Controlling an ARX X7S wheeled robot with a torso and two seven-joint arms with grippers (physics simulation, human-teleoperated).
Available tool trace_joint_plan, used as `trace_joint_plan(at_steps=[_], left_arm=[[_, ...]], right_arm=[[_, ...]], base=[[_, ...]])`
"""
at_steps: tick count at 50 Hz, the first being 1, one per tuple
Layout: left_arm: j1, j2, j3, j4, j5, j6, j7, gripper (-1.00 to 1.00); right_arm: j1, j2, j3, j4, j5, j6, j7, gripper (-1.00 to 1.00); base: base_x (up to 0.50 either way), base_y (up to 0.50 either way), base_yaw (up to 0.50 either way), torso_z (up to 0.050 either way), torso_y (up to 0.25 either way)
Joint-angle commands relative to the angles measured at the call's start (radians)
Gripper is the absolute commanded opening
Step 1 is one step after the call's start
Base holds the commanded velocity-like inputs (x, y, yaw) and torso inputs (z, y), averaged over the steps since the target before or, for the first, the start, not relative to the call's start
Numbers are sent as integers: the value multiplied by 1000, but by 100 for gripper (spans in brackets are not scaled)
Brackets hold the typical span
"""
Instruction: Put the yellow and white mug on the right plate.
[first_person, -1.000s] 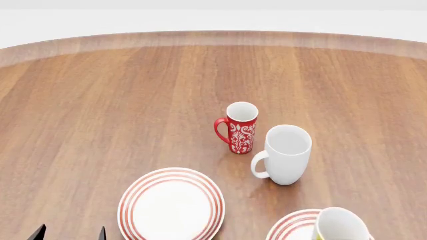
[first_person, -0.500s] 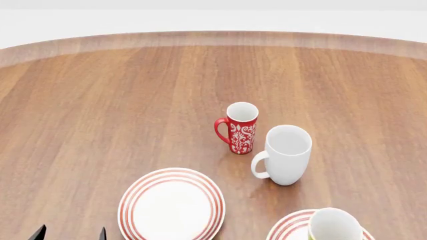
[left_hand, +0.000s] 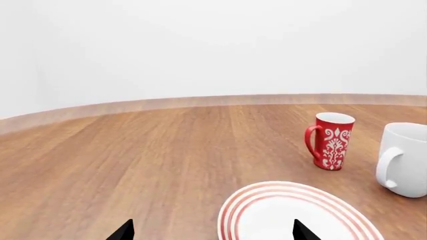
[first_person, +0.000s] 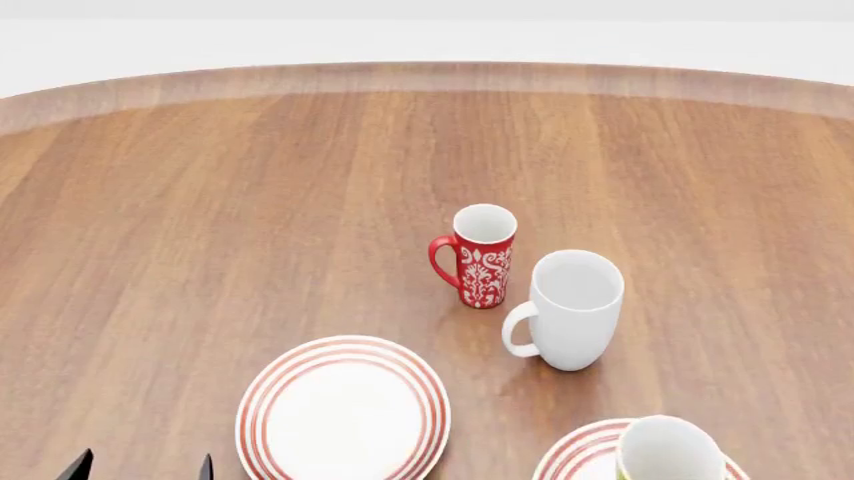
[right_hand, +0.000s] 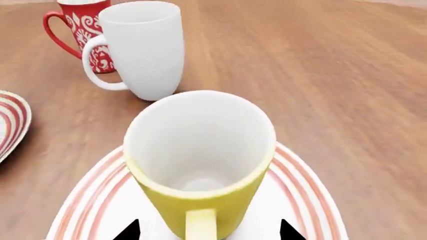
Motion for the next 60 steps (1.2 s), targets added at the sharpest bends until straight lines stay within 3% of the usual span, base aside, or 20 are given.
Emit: trace_joint_plan(at_steps=[1, 60], left_arm=[[-1, -3, 4, -1, -2, 2, -2, 100], [-3, -17, 20, 7, -10, 3, -20, 100]], right_arm=[[-58, 28, 6, -174, 14, 47, 41, 100], [-334, 173, 127, -892, 65, 142, 240, 100]], base=[[0, 0, 0, 0, 0], [0, 0, 0, 0, 0]])
